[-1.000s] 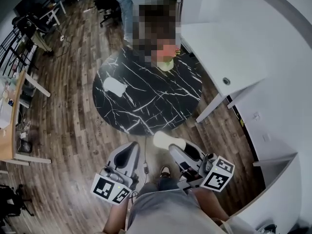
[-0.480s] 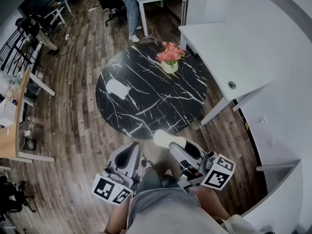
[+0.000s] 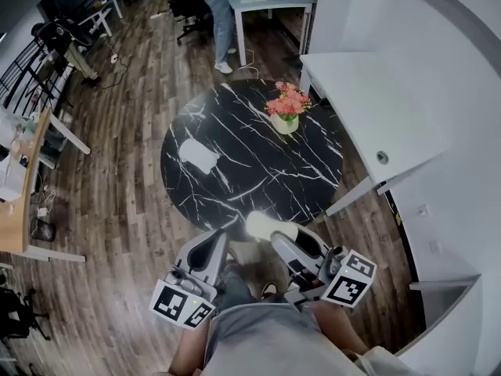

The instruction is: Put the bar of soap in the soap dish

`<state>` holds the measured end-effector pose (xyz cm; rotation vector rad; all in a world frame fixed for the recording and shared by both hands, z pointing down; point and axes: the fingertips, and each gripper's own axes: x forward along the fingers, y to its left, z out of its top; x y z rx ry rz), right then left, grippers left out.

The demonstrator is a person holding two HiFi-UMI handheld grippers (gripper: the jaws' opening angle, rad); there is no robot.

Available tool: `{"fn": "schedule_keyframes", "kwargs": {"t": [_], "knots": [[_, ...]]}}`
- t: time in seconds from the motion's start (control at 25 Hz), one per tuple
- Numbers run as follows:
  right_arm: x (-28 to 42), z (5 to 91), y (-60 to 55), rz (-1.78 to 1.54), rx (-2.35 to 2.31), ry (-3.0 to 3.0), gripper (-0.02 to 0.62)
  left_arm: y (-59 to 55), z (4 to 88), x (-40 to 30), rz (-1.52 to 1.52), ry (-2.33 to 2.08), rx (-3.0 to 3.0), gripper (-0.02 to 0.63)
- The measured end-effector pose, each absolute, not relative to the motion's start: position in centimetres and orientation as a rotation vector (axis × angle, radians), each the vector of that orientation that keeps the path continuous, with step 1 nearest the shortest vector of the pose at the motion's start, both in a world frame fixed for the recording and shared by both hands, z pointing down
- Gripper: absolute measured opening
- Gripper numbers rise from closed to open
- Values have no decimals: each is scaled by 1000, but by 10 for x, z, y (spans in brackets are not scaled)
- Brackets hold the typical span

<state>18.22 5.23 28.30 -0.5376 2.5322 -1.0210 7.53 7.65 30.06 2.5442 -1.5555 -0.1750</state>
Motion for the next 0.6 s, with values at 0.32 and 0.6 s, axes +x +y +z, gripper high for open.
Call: {"fn": "schedule_keyframes", "kwargs": {"t": [0.32,0.6], "knots": [[132,281,12,-1024,-555,2546,158,32,295,27,-203,-1538,2549,3],[79,280,-21,-1028,-588,2546,158,-2,296,-29,-214,-1508,2543,3]]}}
